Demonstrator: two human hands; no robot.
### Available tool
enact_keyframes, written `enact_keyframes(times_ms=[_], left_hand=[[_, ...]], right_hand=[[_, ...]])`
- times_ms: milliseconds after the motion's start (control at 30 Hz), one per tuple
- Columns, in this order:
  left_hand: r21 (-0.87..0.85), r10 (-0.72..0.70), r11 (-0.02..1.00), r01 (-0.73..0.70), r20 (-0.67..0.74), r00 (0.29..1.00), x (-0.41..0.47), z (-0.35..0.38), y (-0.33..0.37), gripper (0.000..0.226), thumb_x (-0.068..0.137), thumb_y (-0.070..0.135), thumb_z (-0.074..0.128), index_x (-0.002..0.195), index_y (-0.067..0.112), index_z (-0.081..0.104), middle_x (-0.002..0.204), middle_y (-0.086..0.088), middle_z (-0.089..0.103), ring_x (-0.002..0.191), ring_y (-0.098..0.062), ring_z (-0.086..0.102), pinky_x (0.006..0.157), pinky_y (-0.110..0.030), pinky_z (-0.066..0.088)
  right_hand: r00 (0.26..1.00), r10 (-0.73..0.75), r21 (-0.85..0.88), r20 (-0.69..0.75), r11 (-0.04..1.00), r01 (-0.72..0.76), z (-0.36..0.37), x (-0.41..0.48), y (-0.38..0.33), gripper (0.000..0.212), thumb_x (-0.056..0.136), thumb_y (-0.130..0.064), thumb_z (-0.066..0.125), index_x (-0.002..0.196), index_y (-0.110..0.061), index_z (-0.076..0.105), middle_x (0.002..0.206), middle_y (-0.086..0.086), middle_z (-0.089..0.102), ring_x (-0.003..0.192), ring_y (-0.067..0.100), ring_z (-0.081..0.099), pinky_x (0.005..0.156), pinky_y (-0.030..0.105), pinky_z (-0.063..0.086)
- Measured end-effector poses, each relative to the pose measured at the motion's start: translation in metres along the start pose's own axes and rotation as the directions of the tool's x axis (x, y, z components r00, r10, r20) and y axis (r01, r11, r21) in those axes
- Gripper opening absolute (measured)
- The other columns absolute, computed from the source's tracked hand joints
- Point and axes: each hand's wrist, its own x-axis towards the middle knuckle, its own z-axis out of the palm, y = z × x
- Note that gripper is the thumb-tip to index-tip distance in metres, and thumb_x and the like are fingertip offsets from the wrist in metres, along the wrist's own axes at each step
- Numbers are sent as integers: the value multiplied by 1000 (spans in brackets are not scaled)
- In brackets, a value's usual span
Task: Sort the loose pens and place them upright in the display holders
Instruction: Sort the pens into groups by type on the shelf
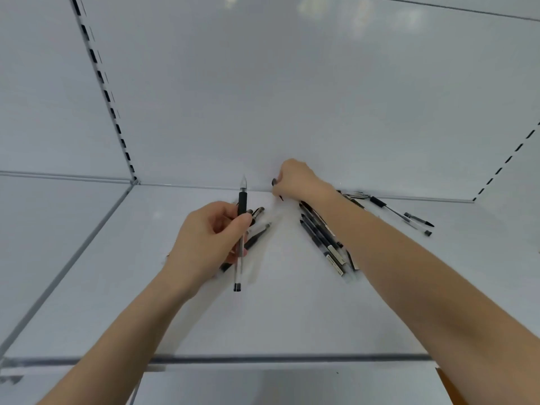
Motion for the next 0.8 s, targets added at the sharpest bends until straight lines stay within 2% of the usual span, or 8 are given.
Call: enact_keyframes(times_ms=[67, 133, 200, 267, 333, 467, 633, 800], left_hand=[[-6, -1, 1000, 1, 25, 1000, 0, 1, 1, 13, 88, 15, 57, 78, 9, 61, 47, 6, 57, 44, -10, 53, 53, -27, 51], [-8, 6, 1000, -6, 70, 998, -2, 4, 1, 14, 89, 16, 55, 77, 13, 62, 49, 8, 55, 46, -9, 52, 53, -24, 52], [14, 30, 999, -32, 111, 993, -4, 7, 2, 14, 89, 16, 55, 76, 16, 62, 54, 5, 52, 47, -5, 49, 54, -22, 54], [51, 64, 996, -72, 137, 989, -5, 12, 3, 13, 88, 18, 56, 78, 17, 63, 60, -1, 50, 46, -2, 47, 52, -21, 54], [80, 101, 990, -113, 147, 984, -6, 16, 4, 11, 88, 18, 56, 81, 17, 64, 61, -3, 48, 47, -2, 46, 49, -18, 51], [117, 147, 979, -166, 157, 977, -7, 21, 6, 10, 88, 19, 56, 85, 20, 65, 61, -4, 44, 53, -6, 43, 46, -15, 47], [135, 177, 971, -199, 154, 972, -9, 21, 8, 9, 88, 20, 56, 85, 20, 65, 60, -5, 45, 50, -8, 40, 40, -14, 37], [179, 249, 946, -272, 141, 958, -12, 22, 5, 11, 87, 21, 57, 79, 21, 65, 51, 14, 50, 47, -4, 41, 51, -18, 35]], right_hand=[[999, 9, 388, -38, 922, 6, -13, -15, 3, 7, 80, -7, 62, 77, -9, 56, 68, 4, 50, 57, 15, 45, 50, 20, 34], [998, 47, 727, -30, 686, -10, -30, -39, 2, 11, 81, -10, 66, 91, -11, 59, 73, -1, 55, 62, 10, 52, 57, 21, 43], [998, 50, 849, -30, 529, -1, -45, -63, 3, 10, 83, -12, 66, 90, -12, 60, 75, -2, 59, 64, 7, 57, 57, 19, 47], [997, 51, 890, -63, 455, 33, -54, -83, 3, 11, 84, -11, 65, 93, -13, 59, 77, 1, 62, 63, 6, 60, 54, 17, 49], [991, 49, 893, -124, 442, 90, -56, -98, 3, 17, 84, -9, 65, 100, -14, 59, 76, 3, 64, 60, 6, 61, 54, 16, 50], [967, 25, 837, -254, 507, 207, -54, -118, 5, 8, 85, -8, 64, 91, -14, 62, 68, 1, 67, 57, 6, 62, 58, 17, 51], [970, -9, 800, -241, 564, 204, -50, -128, 6, 7, 85, -11, 63, 90, -15, 63, 65, -5, 69, 59, 3, 64, 62, 16, 53], [972, -29, 791, -234, 576, 208, -37, -133, 3, 8, 85, -11, 63, 86, -19, 62, 59, -8, 68, 59, 3, 65, 62, 17, 53]])
